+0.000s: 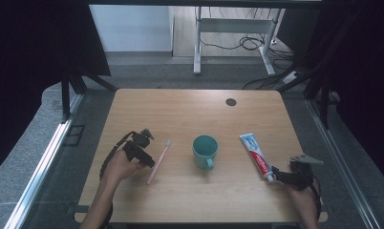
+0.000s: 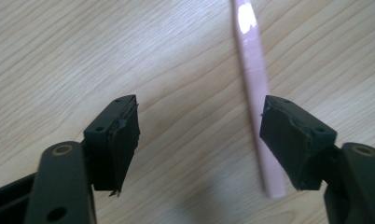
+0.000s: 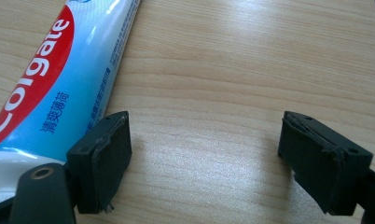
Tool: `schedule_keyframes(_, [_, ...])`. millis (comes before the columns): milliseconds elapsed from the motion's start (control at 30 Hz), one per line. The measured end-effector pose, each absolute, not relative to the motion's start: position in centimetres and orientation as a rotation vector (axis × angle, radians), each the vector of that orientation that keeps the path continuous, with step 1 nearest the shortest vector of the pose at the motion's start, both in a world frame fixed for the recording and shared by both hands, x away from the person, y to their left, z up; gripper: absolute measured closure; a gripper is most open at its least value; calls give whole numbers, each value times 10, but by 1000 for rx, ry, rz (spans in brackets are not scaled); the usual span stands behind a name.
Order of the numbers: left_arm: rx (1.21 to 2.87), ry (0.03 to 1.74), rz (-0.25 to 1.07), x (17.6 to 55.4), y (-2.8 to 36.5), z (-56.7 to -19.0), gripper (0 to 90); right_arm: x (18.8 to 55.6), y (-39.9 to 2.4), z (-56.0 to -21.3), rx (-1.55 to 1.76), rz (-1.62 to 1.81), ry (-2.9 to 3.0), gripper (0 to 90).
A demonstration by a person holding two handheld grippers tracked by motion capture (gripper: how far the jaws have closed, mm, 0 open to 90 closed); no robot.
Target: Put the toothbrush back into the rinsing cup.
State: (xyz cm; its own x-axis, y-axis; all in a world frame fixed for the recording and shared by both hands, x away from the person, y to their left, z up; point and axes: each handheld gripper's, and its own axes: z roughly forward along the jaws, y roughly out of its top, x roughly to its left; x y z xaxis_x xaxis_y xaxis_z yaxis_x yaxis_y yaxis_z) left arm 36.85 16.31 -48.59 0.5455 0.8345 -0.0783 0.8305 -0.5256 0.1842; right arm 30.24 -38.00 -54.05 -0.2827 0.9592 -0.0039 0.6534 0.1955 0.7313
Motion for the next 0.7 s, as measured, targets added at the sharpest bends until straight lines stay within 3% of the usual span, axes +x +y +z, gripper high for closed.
schedule_keyframes(700, [2610, 1357, 14, 383, 121, -487, 476, 302, -380, -540, 1497, 873, 2016, 168])
